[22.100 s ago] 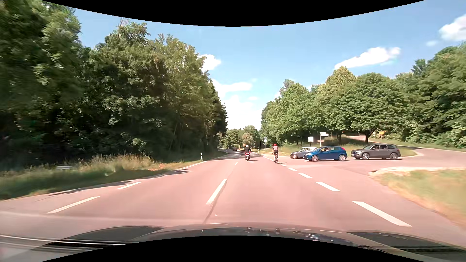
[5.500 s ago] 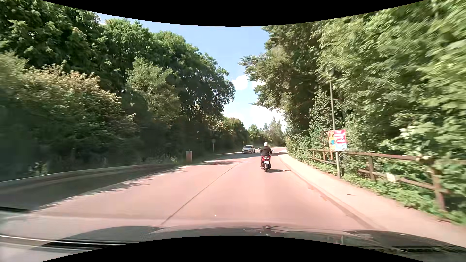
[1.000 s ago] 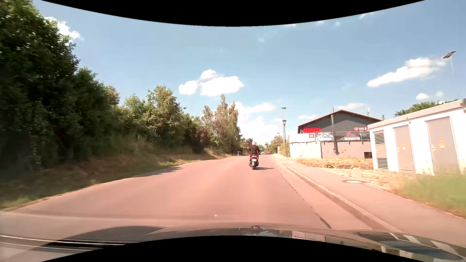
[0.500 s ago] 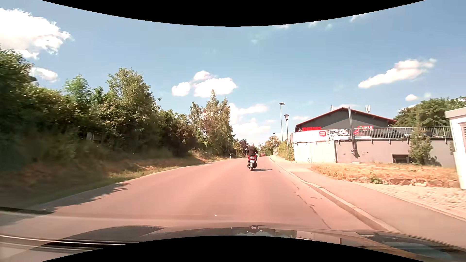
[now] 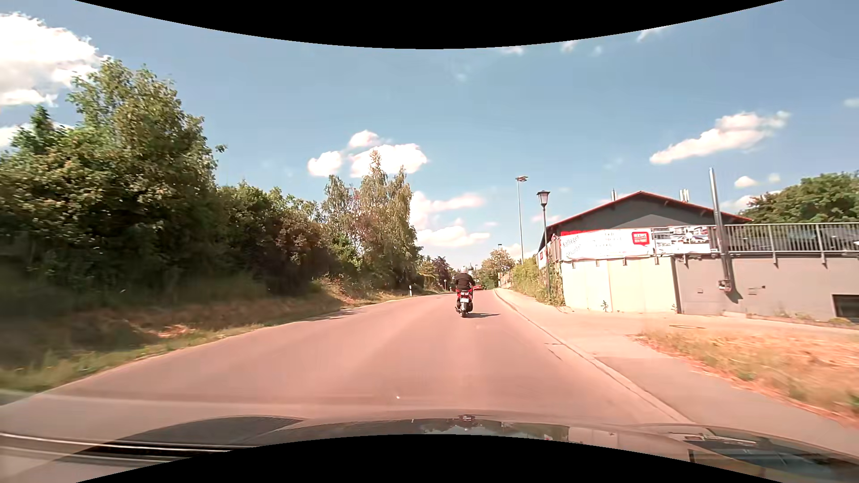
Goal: Follow the waypoints while adhering to traffic rules and regulations
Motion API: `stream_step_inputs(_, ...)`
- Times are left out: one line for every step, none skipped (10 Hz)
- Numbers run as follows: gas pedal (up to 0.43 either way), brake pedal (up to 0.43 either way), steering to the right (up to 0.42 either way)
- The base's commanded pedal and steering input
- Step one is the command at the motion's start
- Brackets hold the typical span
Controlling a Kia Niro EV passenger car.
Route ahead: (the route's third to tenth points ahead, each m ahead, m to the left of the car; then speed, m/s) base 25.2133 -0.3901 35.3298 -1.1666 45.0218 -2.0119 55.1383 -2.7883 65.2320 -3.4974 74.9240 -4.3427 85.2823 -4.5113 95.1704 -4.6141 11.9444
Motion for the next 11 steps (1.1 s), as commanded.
stream_step_inputs(0.248,0.012,0.013)
stream_step_inputs(0.248,0.012,0.013)
stream_step_inputs(0.248,0.012,0.013)
stream_step_inputs(0.248,0.012,0.013)
stream_step_inputs(0.248,0.012,0.013)
stream_step_inputs(0.248,0.006,0.014)
stream_step_inputs(0.248,0.012,0.015)
stream_step_inputs(0.248,0.012,0.018)
stream_step_inputs(0.248,0.012,0.019)
stream_step_inputs(0.248,0.012,0.019)
stream_step_inputs(0.248,0.006,0.018)
